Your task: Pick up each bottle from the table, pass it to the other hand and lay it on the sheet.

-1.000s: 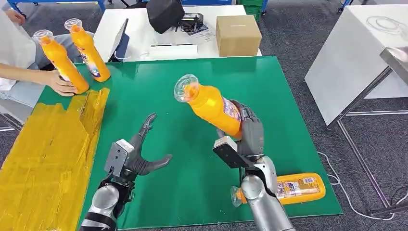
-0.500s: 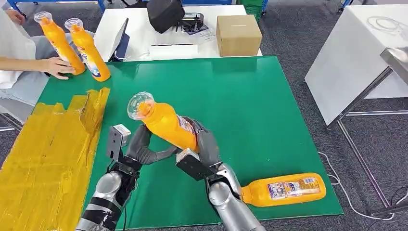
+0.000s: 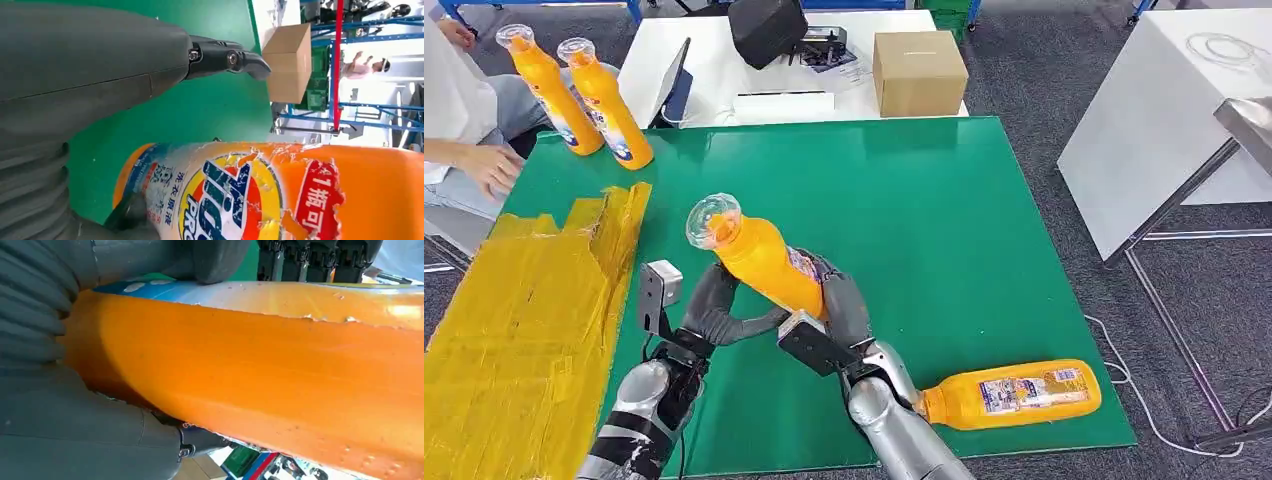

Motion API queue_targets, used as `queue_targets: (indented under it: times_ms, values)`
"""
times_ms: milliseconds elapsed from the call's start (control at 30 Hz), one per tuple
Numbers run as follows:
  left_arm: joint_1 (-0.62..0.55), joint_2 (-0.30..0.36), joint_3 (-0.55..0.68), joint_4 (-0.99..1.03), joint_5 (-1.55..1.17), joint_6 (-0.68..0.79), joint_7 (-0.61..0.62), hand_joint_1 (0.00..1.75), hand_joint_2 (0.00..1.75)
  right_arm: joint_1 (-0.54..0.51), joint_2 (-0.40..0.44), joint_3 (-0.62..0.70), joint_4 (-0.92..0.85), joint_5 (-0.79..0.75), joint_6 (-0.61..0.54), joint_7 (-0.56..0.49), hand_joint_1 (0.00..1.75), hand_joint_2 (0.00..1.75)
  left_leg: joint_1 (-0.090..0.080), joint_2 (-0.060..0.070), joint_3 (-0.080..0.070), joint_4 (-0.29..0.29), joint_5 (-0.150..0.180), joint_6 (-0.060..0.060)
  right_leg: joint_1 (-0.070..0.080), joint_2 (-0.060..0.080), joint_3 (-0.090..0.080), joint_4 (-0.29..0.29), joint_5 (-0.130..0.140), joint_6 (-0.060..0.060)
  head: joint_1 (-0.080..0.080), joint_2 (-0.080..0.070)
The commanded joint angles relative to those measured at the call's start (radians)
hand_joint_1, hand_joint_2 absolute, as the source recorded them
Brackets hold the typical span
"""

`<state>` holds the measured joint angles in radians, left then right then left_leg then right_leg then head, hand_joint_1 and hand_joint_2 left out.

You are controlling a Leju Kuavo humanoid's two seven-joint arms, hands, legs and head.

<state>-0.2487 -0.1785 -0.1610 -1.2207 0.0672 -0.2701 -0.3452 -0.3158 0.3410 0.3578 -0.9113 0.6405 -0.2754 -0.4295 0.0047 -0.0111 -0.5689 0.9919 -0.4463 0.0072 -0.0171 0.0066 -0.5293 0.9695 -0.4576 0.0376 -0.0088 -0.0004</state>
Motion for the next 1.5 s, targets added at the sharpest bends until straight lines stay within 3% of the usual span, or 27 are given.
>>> queue_targets:
  times_ms: [33, 400, 833, 1500]
  values:
    - [-0.037, 0.028, 0.003, 0.016, 0.032, -0.014, -0.009, 0.0, 1.75, -0.003, -0.053, -0.026, 0.074, -0.008, -0.017, -0.003, 1.75, 1.75, 0.001, -0.001, 0.002, -0.001, 0.0, 0.0, 0.001, -0.002, 0.003, -0.002, 0.0, -0.001, 0.0, 0.0]
    - [-0.036, 0.028, 0.004, 0.014, 0.033, -0.014, -0.008, 0.0, 1.75, -0.001, -0.053, -0.03, 0.069, -0.006, -0.013, -0.006, 1.75, 1.75, 0.002, -0.001, 0.004, 0.0, -0.001, -0.001, 0.003, -0.003, 0.006, -0.002, -0.001, -0.003, 0.0, 0.0]
    - [-0.016, 0.04, 0.014, 0.009, 0.028, -0.023, -0.016, 0.0, 1.75, 0.019, -0.119, -0.137, -0.049, 0.023, -0.046, 0.0, 1.75, 1.75, 0.0, 0.0, 0.001, 0.0, 0.0, 0.0, 0.001, -0.002, 0.002, -0.001, 0.0, -0.001, 0.0, 0.0]
    - [0.041, 0.033, -0.059, -0.052, 0.091, -0.12, -0.005, 0.0, 1.75, 0.001, -0.063, -0.115, -0.034, 0.085, -0.081, -0.007, 1.75, 1.75, 0.0, 0.0, 0.0, 0.0, 0.0, 0.0, 0.0, 0.0, 0.0, 0.0, 0.0, -0.001, 0.0, 0.0]
